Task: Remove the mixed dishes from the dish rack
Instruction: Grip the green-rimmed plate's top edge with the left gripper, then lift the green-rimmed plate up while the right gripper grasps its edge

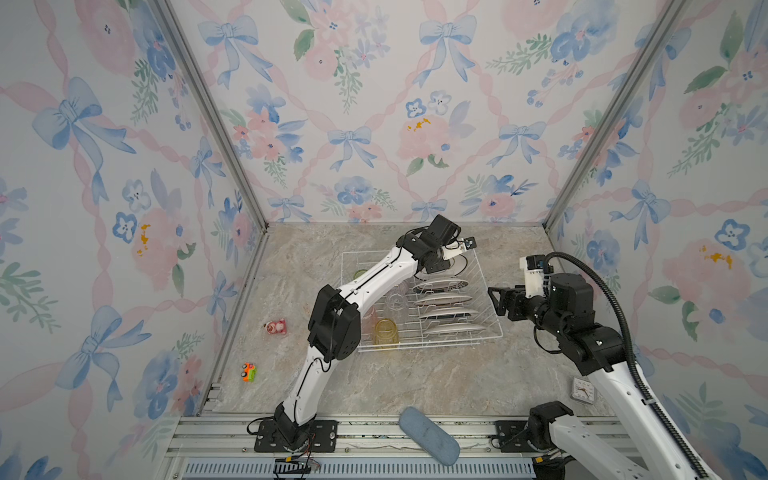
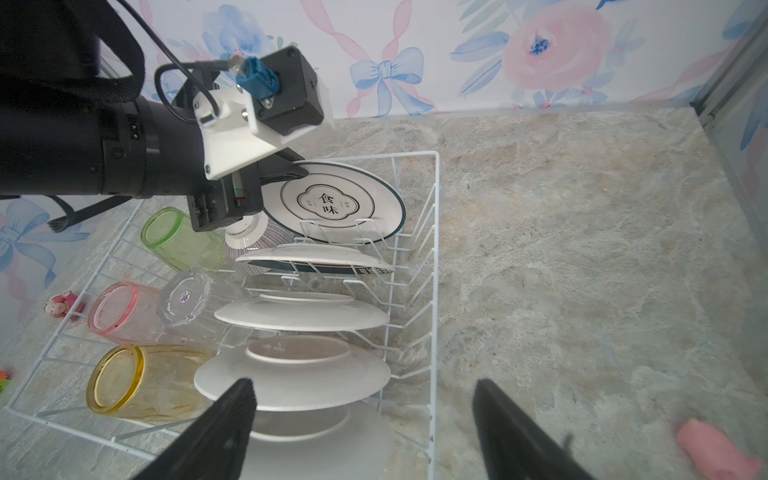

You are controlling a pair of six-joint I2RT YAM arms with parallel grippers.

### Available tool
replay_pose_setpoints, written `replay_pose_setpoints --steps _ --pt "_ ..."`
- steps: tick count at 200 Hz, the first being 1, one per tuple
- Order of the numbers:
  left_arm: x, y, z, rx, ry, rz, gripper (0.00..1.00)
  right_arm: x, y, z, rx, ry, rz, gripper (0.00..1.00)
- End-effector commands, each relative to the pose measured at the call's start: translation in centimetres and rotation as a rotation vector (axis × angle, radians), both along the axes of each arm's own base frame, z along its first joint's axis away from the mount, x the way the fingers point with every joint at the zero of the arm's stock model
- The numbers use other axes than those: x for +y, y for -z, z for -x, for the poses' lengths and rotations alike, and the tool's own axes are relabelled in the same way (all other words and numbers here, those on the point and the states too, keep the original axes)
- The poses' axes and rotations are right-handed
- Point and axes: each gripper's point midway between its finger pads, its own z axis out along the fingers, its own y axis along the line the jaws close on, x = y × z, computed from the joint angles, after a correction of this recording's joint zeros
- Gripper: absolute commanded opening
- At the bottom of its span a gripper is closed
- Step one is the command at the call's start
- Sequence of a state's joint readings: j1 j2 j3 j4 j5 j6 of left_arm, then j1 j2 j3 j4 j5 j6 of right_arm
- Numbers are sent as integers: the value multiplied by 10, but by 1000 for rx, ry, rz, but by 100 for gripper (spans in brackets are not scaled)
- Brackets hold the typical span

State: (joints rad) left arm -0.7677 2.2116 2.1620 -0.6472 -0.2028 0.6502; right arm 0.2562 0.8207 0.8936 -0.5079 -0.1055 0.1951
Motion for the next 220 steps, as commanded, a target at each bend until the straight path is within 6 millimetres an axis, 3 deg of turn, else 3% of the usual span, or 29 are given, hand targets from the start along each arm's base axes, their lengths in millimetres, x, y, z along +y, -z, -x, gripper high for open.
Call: replay_pose_setpoints --steps 1,79,132,154,220 --pt "-9 -43 1 -42 -32 120 0 0 0 1 -6 3 -20 85" --pt "18 -134 9 -123 -105 299 0 5 -2 -5 -19 -19 -72 84" --pt "48 -193 23 1 -86 596 0 6 -18 -13 -48 -77 -319 78" --pt "52 -194 33 133 -52 703 0 10 -23 -18 -58 -133 -447 72" --pt "38 -158 56 412 28 777 0 32 -27 -25 -40 -293 -646 65"
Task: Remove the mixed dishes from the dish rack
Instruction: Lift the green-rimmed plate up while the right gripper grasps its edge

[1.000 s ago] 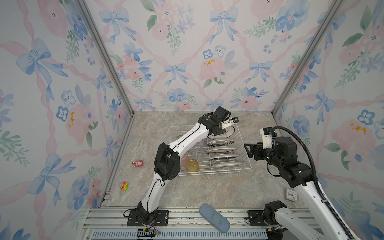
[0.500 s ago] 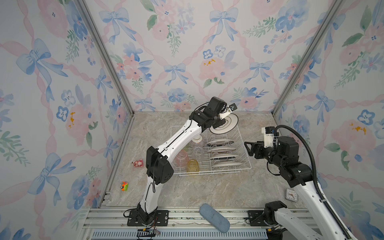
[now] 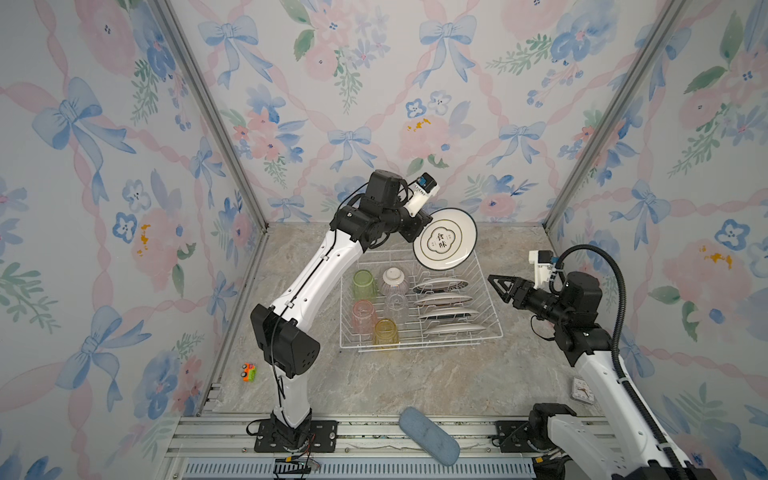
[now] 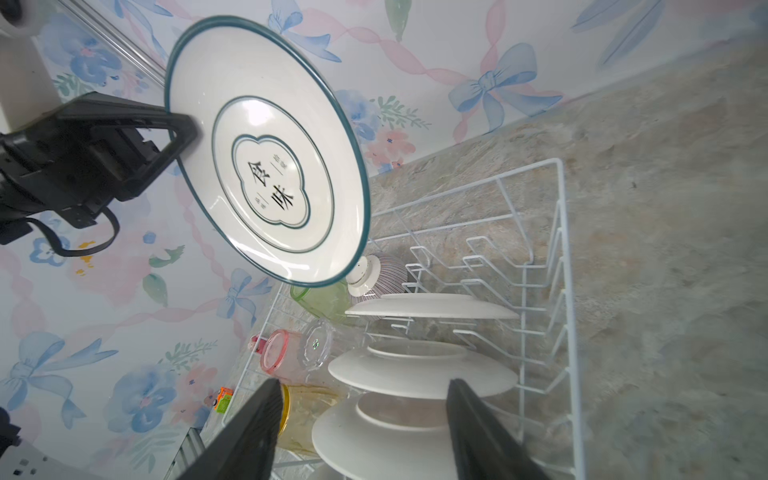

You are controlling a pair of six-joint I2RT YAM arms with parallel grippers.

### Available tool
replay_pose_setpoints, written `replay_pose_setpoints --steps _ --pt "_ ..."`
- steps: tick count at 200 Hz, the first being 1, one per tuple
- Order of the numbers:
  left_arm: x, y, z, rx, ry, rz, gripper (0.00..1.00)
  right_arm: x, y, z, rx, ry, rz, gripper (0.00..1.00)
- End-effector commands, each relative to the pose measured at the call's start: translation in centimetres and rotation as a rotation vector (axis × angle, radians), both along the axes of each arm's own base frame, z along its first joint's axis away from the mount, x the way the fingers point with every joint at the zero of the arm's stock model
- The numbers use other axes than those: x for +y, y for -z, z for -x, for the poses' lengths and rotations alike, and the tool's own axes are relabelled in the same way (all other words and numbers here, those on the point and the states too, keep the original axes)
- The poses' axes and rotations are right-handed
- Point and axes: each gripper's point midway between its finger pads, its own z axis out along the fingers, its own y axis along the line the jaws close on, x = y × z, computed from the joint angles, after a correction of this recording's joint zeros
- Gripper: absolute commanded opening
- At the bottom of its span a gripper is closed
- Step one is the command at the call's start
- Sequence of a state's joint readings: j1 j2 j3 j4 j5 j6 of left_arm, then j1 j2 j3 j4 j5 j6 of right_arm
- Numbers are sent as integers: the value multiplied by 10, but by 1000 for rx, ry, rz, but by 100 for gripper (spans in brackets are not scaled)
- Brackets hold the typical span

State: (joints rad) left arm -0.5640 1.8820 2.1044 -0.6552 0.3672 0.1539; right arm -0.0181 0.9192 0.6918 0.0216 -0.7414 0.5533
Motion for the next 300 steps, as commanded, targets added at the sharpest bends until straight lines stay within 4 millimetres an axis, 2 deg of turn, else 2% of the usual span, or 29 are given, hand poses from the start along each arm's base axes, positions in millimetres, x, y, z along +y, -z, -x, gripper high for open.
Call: replay_pose_setpoints --steps 1,36,100,129,190,207,244,255,273,300 --pt "-17 1 17 87 99 85 0 13 -20 3 -55 -97 -98 65" --pt "-25 5 21 125 148 111 0 12 -7 -7 -25 -88 -103 65" --pt "-39 12 27 194 233 154 0 12 -2 -21 -18 -97 -134 60" --pt "-41 14 26 201 243 158 0 16 -7 -25 -31 -126 -186 48" --pt "-48 12 29 226 290 187 0 21 -14 -26 -53 -172 -248 36" --pt "-50 11 30 229 299 192 0 22 -16 -25 -53 -179 -252 28" --pt "-50 14 28 228 286 184 0 21 -17 -25 -46 -162 -235 1" --pt "-50 15 28 217 273 171 0 20 -16 -25 -41 -154 -222 0" --pt "-49 20 28 184 239 129 13 18 -16 -24 -37 -135 -198 0" --pt "-44 31 28 133 168 51 25 9 -15 -24 -21 -97 -162 0"
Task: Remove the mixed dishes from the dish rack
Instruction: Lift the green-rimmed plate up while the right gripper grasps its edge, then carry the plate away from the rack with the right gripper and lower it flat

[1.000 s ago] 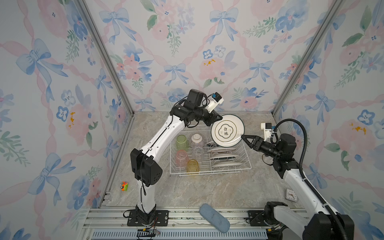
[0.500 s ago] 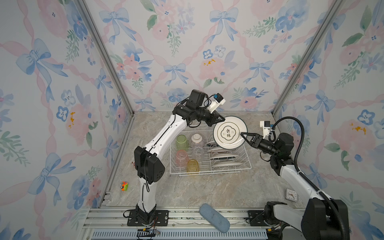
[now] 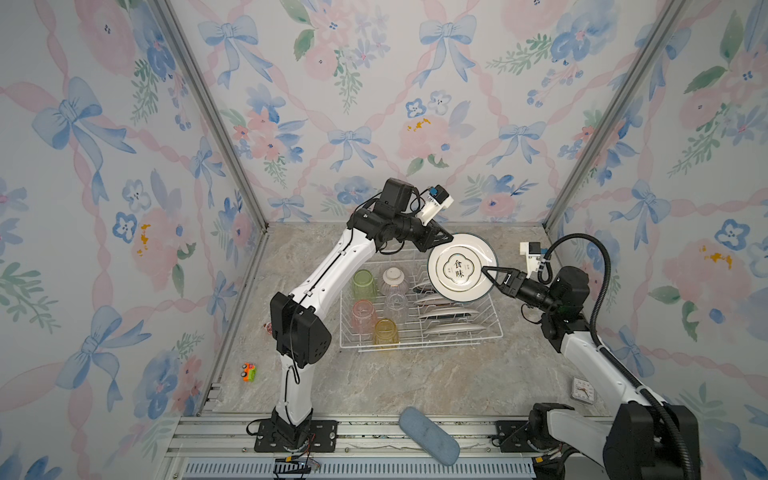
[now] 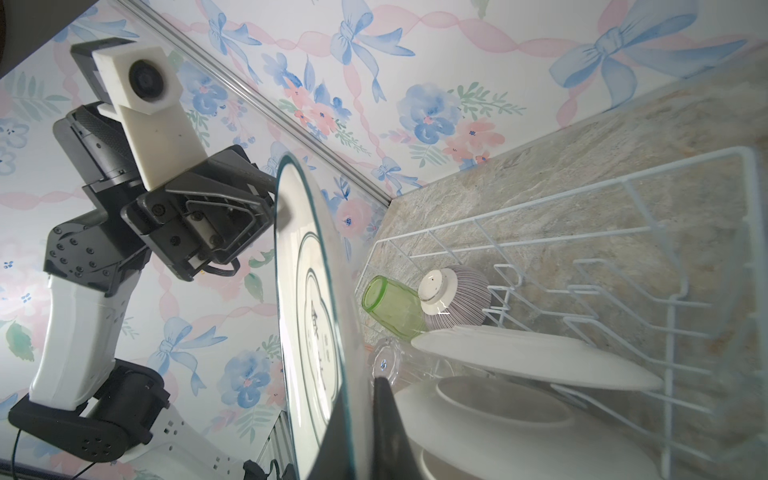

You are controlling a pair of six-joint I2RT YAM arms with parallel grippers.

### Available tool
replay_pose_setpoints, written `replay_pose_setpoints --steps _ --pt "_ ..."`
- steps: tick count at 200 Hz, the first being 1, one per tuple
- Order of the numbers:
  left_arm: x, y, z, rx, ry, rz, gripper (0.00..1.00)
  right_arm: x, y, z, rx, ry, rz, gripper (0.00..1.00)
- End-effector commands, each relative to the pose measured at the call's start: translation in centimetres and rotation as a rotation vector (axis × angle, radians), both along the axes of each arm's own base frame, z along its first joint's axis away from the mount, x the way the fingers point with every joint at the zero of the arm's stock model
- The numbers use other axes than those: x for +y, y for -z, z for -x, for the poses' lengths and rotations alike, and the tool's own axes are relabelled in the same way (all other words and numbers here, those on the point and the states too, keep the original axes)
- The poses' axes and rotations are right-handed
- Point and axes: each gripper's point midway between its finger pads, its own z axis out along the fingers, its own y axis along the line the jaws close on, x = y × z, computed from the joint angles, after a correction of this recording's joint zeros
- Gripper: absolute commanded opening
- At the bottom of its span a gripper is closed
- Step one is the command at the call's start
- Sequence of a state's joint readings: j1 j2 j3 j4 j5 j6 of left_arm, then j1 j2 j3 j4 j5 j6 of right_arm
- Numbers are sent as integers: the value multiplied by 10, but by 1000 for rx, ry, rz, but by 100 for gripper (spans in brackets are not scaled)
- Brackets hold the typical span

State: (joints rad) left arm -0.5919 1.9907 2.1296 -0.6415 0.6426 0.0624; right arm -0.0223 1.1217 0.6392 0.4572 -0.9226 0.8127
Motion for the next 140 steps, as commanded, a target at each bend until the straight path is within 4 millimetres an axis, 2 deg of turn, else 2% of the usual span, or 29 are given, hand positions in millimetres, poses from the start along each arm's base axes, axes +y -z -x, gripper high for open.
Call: replay_pose_setpoints --steps 1,24,44,63,96,140 --pt "7 0 3 -84 -52 -63 26 -10 -13 -1 -26 46 45 0" --pt "30 2 -4 -128 -152 -128 32 -38 -11 -4 3 127 69 0" --pt "55 -6 -7 -170 -239 -151 38 -72 -10 -7 36 226 76 0" --pt "78 -2 -6 -208 -335 -198 38 -108 -5 -12 89 354 98 0" --pt "98 28 16 -210 -443 -236 37 -162 23 -21 202 600 246 0" --pt "126 49 39 -180 -523 -106 43 -201 64 -50 315 727 318 0"
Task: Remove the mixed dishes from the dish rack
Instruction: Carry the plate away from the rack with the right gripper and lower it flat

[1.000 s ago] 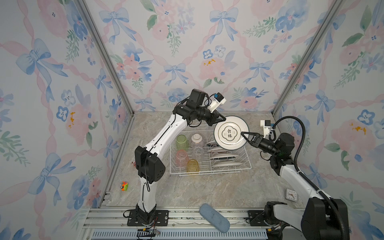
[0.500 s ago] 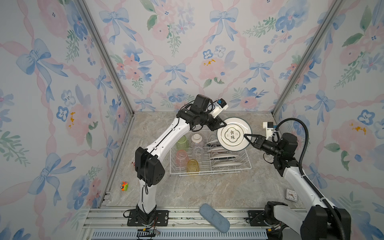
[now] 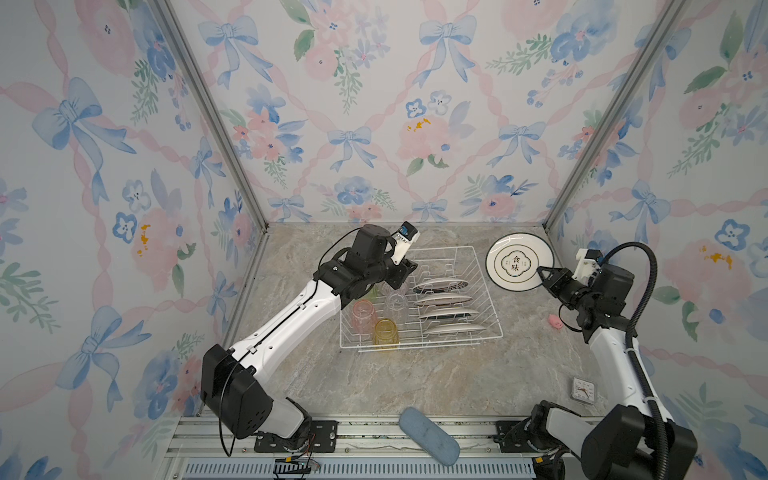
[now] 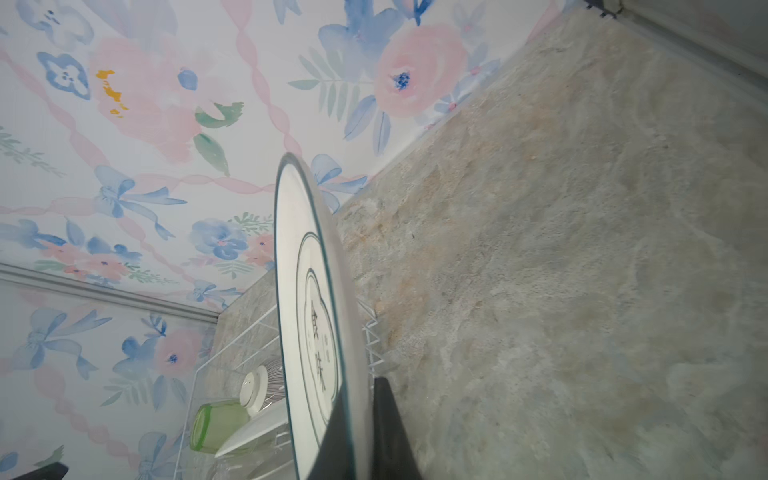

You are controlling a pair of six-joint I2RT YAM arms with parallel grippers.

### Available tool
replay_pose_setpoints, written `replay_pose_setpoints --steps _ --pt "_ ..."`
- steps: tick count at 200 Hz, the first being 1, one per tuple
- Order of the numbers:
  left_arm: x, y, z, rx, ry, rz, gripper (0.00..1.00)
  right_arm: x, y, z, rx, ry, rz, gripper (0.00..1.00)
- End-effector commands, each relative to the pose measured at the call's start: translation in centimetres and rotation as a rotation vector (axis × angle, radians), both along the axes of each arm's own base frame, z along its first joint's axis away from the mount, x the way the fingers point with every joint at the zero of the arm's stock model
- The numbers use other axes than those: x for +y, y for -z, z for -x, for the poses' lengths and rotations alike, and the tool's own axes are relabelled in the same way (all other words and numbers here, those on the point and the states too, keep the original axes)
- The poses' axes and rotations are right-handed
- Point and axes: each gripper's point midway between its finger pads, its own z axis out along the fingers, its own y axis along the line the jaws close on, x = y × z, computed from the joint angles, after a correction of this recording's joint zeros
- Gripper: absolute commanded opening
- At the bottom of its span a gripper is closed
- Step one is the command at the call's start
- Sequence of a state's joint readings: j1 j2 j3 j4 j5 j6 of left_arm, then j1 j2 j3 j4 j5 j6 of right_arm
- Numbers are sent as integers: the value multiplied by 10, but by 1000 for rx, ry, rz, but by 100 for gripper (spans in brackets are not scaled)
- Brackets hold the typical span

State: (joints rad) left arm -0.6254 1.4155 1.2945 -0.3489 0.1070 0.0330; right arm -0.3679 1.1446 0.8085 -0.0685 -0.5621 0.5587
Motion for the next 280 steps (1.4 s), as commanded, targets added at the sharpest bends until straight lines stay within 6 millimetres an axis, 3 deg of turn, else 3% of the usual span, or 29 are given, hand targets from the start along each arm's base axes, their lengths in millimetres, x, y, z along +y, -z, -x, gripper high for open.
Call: replay_pose_setpoints --steps 1,29,70,112,118,153,215,280 --pt "12 -6 -5 -42 -79 98 43 -30 20 -16 69 98 67 0" --pt "18 5 -1 -23 -85 92 44 -46 54 -41 106 144 18 0" --pt "16 16 -5 -8 -76 69 46 -50 90 -68 124 150 -67 0" --pt "6 18 -11 -1 -55 63 46 -48 112 -76 146 144 -74 5" --pt "3 18 -11 0 -49 61 47 -48 127 -76 177 144 -83 5" --pt "-7 17 -13 -6 -27 53 47 -47 154 -77 209 143 -110 8" --pt "-22 20 -17 -6 6 41 48 -42 182 -79 258 134 -148 17" --pt "-35 26 -20 7 43 32 49 -39 191 -74 335 141 -123 34"
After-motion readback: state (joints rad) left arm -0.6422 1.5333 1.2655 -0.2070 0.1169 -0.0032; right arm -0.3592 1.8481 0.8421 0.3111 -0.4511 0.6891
